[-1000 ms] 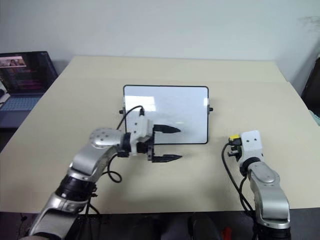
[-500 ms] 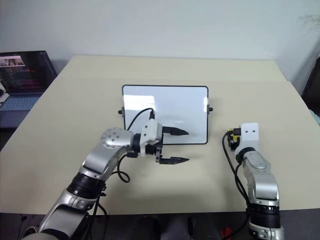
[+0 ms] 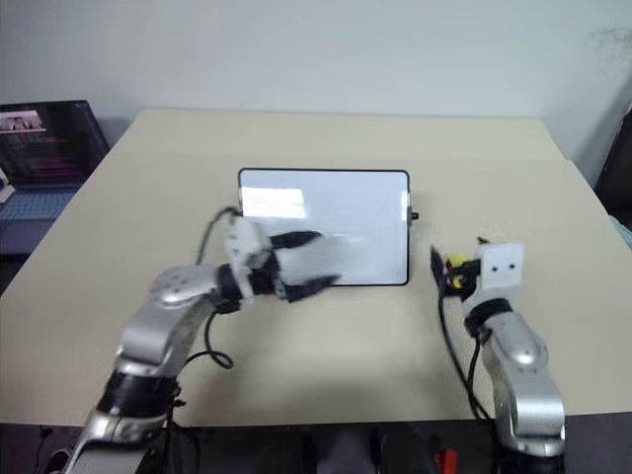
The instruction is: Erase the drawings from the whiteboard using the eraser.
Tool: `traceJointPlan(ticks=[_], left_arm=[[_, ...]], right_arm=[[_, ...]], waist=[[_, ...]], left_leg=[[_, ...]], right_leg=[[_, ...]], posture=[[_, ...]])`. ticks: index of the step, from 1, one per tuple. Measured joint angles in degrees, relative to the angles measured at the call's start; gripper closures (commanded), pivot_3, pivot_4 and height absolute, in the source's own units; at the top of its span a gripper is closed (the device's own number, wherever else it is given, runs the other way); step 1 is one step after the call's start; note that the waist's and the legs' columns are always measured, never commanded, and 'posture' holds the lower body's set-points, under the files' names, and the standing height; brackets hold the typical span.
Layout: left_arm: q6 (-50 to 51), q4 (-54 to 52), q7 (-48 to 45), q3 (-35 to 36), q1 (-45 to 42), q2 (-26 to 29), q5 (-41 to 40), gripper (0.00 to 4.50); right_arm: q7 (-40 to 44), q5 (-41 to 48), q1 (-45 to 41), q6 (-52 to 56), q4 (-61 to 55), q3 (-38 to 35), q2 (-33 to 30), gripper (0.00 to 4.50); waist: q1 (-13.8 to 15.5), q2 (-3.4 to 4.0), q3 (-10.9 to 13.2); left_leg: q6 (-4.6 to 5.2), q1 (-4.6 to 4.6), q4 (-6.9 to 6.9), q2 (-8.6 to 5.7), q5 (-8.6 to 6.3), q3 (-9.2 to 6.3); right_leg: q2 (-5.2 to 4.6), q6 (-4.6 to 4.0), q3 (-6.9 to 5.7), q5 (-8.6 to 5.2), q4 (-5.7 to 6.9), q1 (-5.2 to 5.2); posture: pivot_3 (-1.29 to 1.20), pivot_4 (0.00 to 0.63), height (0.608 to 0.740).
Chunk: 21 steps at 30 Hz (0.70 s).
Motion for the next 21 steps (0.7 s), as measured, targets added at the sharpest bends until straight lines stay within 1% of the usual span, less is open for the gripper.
traceJointPlan(ticks=[1, 4, 5, 9, 12, 15, 18, 21], left_arm=[[0.2, -3.7, 5.1, 3.3, 3.3, -1.6, 0.8, 0.0], [-2.4, -9.7, 14.7, 9.7, 11.7, -3.0, 5.6, 0.0], [-3.4, -9.8, 16.8, 11.1, 13.3, -3.3, 7.0, 0.0], [-7.2, -9.7, 27.1, 18.2, 18.0, -5.0, 13.3, 0.0], [-7.9, -6.6, 32.2, 21.6, 23.9, -7.3, 15.5, 0.0], [-7.4, -4.6, 33.2, 20.6, 28.0, -10.2, 15.6, 0.0], [-7.4, -5.3, 33.6, 17.5, 27.8, -12.1, 15.6, 0.0], [-7.4, -5.5, 34.9, 14.6, 25.6, -12.8, 16.1, 0.0]], right_arm=[[-0.7, 0.2, 2.3, -2.2, -1.0, 1.3, 2.3, 0.01], [-2.0, -0.1, 7.2, -9.8, -0.8, 3.4, 6.2, 0.01], [-2.2, -0.1, 8.1, -11.4, -0.6, 2.4, 6.1, 0.01], [-2.7, 2.4, 9.5, -19.1, 0.4, -5.5, 5.8, 0.01], [-0.3, 3.0, 13.6, -22.9, 3.3, -6.6, 4.4, 0.01], [2.5, 3.2, 16.0, -23.6, 6.6, -5.5, 2.9, 0.01], [5.5, 3.7, 17.1, -23.9, 7.9, -3.4, 1.1, 0.01], [7.9, 4.3, 17.4, -23.9, 8.5, -2.5, -1.3, 0.01]], waist=[[0.0, -0.01, 0.0], [0.0, -0.03, 0.0], [0.3, -0.04, 0.0], [0.9, -0.16, -0.1], [0.6, -0.14, -0.1], [0.6, -0.17, -0.1], [0.8, -0.19, -0.1], [0.7, -0.18, -0.1]], left_leg=[[0.0, 0.01, 0.0, -0.01, 0.0, 0.01], [-0.01, 0.08, 0.02, -0.13, 0.0, 0.05], [-0.01, 0.08, 0.02, -0.2, 0.01, 0.05], [0.0, 0.19, 0.08, -0.32, 0.01, 0.03], [0.02, 0.97, -0.17, -0.27, -0.04, 0.07], [0.01, 0.94, -0.14, -0.25, -0.02, 0.07], [0.02, 0.95, -0.04, -0.25, -0.02, 0.08], [0.02, 0.97, -0.04, -0.25, -0.01, 0.08]], right_leg=[[-0.05, 0.1, 0.04, -0.05, 0.0, 0.0], [-0.22, 0.11, 0.06, -0.05, 0.0, 0.06], [-0.27, 0.12, 0.06, -0.05, 0.0, 0.08], [-0.38, 0.2, 0.0, -0.01, -0.05, 0.27], [-0.38, 0.11, 0.01, -0.11, -0.28, 0.98], [-0.37, 0.06, -0.02, -0.14, -0.26, 0.96], [-0.37, 0.06, -0.07, -0.14, -0.22, 1.02], [-0.35, 0.07, 0.0, -0.13, -0.2, 1.02]], posture=[[0.0, 0.15, 0.74], [0.0, 0.15, 0.74], [0.0, 0.15, 0.74], [0.0, 0.15, 0.74], [0.0, 0.15, 0.74], [0.0, 0.15, 0.74], [0.0, 0.15, 0.74], [0.0, 0.15, 0.74]])
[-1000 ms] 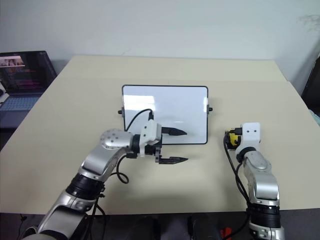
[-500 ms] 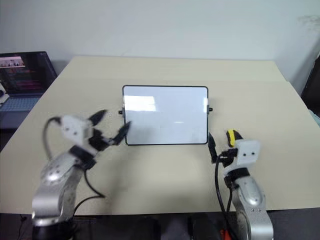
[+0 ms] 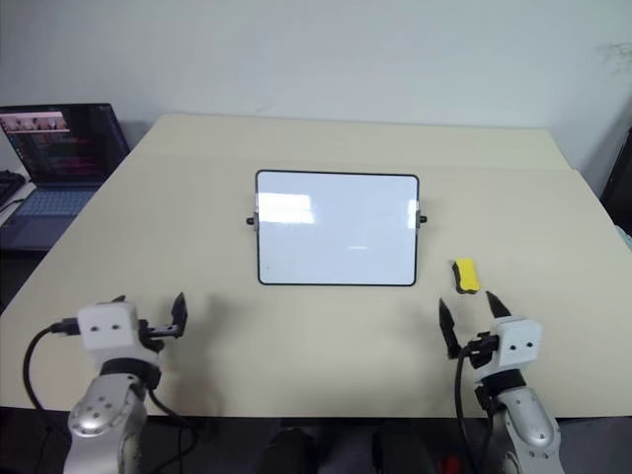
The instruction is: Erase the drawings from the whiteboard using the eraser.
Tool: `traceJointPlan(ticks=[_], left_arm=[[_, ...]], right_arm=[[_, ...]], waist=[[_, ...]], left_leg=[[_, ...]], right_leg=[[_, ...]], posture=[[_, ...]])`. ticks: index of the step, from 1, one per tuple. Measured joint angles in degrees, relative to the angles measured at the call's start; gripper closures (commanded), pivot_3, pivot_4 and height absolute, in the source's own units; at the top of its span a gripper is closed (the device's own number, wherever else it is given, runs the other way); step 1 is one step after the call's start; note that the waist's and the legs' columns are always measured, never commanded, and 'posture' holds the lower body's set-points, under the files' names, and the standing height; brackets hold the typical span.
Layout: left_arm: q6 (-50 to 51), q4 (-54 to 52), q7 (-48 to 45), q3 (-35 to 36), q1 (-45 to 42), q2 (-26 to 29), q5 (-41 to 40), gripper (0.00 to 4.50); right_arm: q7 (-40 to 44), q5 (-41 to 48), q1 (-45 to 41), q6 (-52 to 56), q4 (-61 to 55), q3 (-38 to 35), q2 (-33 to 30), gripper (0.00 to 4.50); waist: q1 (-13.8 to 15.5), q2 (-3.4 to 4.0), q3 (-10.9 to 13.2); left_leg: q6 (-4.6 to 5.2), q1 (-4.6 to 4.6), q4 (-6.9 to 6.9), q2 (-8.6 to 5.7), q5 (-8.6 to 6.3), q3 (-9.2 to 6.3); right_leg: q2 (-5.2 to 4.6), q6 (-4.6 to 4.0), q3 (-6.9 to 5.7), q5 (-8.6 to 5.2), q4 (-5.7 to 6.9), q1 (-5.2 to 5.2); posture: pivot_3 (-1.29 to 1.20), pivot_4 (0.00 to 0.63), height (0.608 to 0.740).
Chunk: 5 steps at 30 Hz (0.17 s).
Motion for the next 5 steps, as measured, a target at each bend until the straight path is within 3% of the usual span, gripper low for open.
traceJointPlan(ticks=[5], left_arm=[[0.3, -0.6, 1.5, -1.8, -0.1, -0.5, 1.1, 0.0]], right_arm=[[0.1, 0.8, 1.0, 1.7, -2.1, 0.6, -0.6, 0.01]], waist=[[-0.4, 0.01, 0.0]], left_leg=[[-0.02, -0.04, -0.14, 0.03, -0.02, 0.02]], right_leg=[[0.02, -0.03, 0.05, -0.04, -0.02, -0.06]], posture=[[0.0, 0.15, 0.74]])
